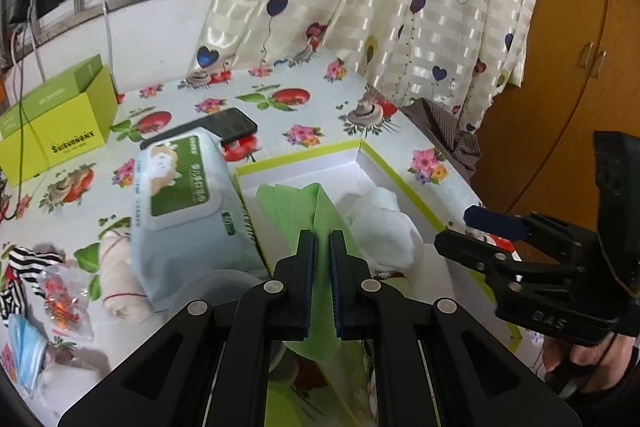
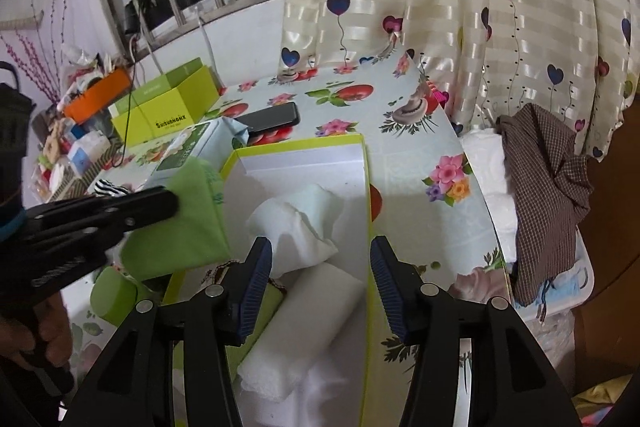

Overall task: Organize soft objects
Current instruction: 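Lower the white sock into the tray and open the right gripper while the left lowers the green cloth, then withdraw both open grippers from the tray toward the cloths on the table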

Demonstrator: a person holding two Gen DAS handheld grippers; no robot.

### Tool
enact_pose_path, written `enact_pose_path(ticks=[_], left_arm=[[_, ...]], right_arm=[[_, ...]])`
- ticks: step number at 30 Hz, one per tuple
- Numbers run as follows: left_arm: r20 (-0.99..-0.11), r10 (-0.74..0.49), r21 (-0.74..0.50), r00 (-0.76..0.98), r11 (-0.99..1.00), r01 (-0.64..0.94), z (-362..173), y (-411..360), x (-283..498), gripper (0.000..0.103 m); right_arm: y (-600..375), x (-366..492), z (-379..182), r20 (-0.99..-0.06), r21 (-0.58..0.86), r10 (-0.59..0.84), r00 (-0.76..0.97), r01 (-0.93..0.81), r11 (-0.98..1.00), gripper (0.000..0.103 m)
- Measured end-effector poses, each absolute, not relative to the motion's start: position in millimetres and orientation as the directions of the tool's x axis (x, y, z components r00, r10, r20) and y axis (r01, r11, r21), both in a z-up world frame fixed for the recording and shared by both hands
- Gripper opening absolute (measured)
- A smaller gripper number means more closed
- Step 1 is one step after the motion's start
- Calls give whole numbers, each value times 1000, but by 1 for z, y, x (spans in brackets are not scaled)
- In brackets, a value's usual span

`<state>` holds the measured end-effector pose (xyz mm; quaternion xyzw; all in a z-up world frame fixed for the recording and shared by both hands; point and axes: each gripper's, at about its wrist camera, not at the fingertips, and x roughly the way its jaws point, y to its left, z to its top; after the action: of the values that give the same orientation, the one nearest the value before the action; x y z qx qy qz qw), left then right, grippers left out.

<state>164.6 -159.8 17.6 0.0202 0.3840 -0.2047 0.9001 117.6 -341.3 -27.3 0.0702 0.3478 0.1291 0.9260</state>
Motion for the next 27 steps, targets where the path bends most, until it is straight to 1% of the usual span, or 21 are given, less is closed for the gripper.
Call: enact_pose_path(ticks=[3, 6, 10, 11, 15, 17, 20, 27], left_arm=[[-713, -360, -124, 602, 909, 398, 12, -165, 171, 8], [-731, -366, -125, 575, 901, 415, 5, -171, 177, 15], [-742, -374, -125, 556, 892, 434, -1, -176, 180, 41], [-742, -374, -127, 556, 893, 431, -2, -176, 179, 43], [-729, -389, -138, 564, 889, 436, 3, -174, 174, 43], [-719, -391, -132, 575, 889, 439, 8, -173, 170, 43], [-702, -406, -144, 585, 886, 441, 17, -168, 162, 43], [-664, -438, -166, 607, 877, 451, 35, -157, 137, 43]], right_arm=[[-343, 117, -28, -623, 223, 290, 726, -191, 956, 51], [-343, 116, -28, -625, 224, 287, 727, -185, 957, 51], [-343, 116, -28, -623, 224, 287, 727, -186, 957, 51], [-343, 116, -28, -623, 223, 287, 727, -187, 957, 51], [-342, 112, -25, -618, 217, 283, 733, -187, 958, 52], [-341, 109, -23, -615, 213, 280, 737, -187, 959, 56], [-339, 103, -18, -610, 204, 271, 745, -183, 962, 59], [-333, 83, -9, -602, 172, 247, 760, -178, 969, 62]])
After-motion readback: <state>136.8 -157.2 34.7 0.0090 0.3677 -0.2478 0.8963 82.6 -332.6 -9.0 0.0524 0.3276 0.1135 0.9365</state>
